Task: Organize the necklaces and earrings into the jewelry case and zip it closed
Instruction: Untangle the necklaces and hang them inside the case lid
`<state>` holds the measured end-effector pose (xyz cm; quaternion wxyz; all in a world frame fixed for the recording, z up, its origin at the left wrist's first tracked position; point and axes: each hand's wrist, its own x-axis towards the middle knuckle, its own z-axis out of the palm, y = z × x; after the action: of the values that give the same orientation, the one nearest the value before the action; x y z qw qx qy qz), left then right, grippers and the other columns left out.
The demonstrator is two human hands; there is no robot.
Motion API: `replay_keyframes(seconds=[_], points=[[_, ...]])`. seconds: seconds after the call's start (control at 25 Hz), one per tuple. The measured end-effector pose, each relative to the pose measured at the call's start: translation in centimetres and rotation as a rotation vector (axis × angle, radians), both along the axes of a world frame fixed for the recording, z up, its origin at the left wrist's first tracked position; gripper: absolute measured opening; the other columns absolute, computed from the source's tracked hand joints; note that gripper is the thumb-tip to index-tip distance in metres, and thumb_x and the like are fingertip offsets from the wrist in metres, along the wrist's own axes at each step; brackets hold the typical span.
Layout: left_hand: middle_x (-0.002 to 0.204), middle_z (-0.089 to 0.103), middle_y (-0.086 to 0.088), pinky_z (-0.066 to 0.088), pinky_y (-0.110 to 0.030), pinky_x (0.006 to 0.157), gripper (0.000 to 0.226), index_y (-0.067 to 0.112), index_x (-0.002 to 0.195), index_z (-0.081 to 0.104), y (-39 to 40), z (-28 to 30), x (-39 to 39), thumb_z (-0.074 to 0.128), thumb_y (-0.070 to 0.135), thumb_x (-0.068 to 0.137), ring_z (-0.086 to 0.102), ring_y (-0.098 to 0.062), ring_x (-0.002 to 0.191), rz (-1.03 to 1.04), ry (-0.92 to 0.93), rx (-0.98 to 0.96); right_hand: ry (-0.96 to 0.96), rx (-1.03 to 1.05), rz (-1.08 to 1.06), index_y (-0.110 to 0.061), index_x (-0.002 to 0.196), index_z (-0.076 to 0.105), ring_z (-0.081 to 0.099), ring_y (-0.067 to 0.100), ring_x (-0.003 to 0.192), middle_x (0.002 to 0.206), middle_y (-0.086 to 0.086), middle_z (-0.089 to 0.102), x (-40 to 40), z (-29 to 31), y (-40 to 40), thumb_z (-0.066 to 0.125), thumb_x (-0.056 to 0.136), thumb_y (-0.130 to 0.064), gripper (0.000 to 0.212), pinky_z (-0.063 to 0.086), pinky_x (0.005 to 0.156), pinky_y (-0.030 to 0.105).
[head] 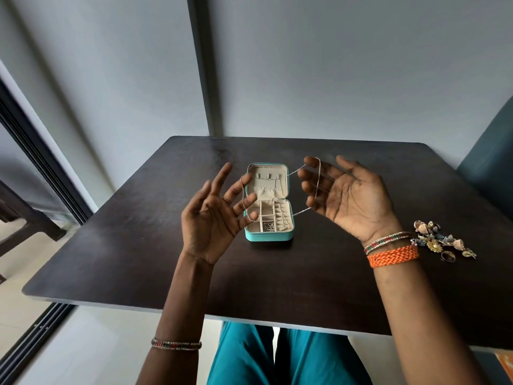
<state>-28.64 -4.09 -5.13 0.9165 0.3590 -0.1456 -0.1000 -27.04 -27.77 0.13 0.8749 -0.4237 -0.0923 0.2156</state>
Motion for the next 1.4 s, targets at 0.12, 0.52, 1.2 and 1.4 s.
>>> replay_keyframes(seconds=[0.12,0.52,1.2,1.4], points=[[0.060,0.043,0.007,0.049,-0.022,0.053,0.028,0.015,0.109,0.067,-0.7,0.1,0.1,0.052,0.025,0.088,0.044,-0.006,0.050,0.079,0.089,0.333,-0.035,-0.201,-0.130,-0.010,0.090,0.066,0.042,0.005,0.046,0.065,-0.002,0.057,-0.3,0.2,0.6,0.047,0.089,-0.022,0.022,0.032,0.040,0.016],[0.044,0.037,0.009,0.032,-0.015,0.038,0.025,0.011,0.079,0.062,-3.0,0.8,2.0,0.048,0.021,0.097,0.034,-0.003,0.040,0.307,0.173,0.556,-0.218,-0.702,-0.162,-0.008,0.083,0.067,0.029,0.001,0.037,0.053,-0.005,0.045,-0.3,0.2,-0.6,0.050,0.095,-0.016,0.022,0.020,0.032,0.012],[0.049,0.053,-0.006,0.055,-0.023,0.049,0.021,0.003,0.074,0.068,-13.2,4.8,9.4,0.061,0.014,0.090,0.053,-0.009,0.035,0.418,-0.059,0.987,-0.560,-1.815,-0.910,-0.021,0.093,0.064,0.059,0.031,0.088,0.097,0.005,0.063,-5.2,-2.2,-2.2,0.052,0.079,0.003,0.030,0.037,0.061,0.030],[0.050,0.051,-0.007,0.055,-0.023,0.048,0.020,0.000,0.077,0.067,-16.0,5.2,9.8,0.060,0.012,0.090,0.050,-0.009,0.032,0.370,-0.133,1.025,-0.230,-1.482,-0.826,-0.012,0.092,0.071,0.063,0.023,0.075,0.083,0.005,0.071,-4.1,-2.6,-5.7,0.061,0.084,-0.012,0.012,0.045,0.068,0.031]])
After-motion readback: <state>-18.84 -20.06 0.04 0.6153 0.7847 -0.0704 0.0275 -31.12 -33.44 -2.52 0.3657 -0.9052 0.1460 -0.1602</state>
